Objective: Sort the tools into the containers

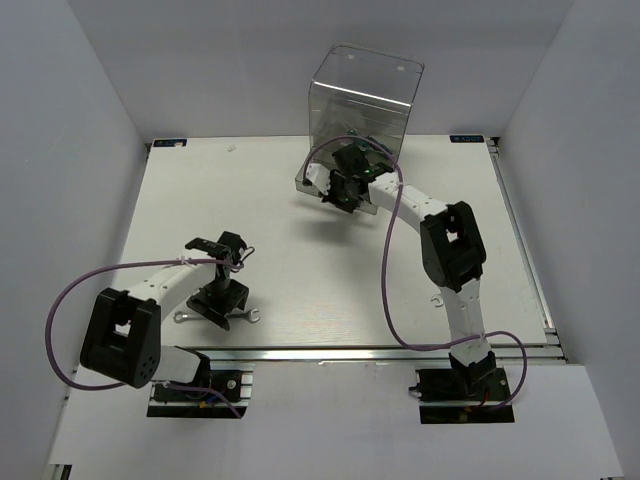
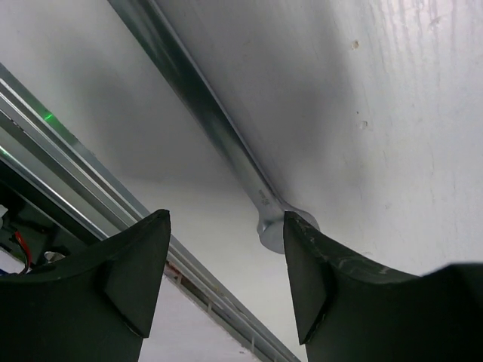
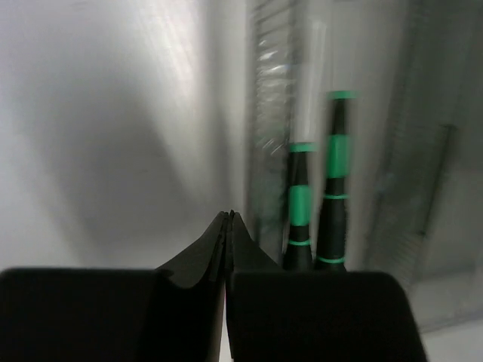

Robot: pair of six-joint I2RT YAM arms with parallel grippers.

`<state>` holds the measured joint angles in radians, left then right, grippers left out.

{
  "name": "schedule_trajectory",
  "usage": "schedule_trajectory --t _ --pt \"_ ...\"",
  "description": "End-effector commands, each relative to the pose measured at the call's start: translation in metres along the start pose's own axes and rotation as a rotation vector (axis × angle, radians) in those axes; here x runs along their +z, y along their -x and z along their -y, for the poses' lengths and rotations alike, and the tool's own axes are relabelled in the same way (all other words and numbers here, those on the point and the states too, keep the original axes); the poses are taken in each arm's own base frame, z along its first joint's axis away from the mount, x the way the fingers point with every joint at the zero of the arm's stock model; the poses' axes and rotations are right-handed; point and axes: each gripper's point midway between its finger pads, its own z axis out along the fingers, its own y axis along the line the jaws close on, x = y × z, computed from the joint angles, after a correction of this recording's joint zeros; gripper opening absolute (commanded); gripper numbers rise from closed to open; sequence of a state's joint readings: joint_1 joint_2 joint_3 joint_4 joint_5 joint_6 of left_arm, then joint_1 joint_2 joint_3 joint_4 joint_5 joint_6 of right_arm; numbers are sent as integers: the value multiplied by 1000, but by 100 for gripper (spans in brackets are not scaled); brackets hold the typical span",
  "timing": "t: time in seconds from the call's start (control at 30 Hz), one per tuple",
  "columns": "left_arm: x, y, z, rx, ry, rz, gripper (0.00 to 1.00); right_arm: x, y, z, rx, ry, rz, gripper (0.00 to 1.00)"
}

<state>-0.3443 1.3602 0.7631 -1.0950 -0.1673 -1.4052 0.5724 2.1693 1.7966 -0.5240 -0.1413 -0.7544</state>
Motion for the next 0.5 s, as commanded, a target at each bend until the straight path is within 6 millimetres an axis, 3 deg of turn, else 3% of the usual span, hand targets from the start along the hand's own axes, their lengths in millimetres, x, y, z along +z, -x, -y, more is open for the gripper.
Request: schedule_trajectory --t 0.0,0.2,0.43,0.47 --pt "6 2 5 21 -20 0 71 -9 9 73 78 -366 -7 0" --pt "19 -2 8 61 -11 -18 63 -9 4 104 54 -551 -10 0" --pt "22 -2 16 82 -38 -21 62 -6 6 129 45 -660 -17 0" --pt "21 -2 17 83 -41 -20 62 -7 7 139 47 -715 -10 0"
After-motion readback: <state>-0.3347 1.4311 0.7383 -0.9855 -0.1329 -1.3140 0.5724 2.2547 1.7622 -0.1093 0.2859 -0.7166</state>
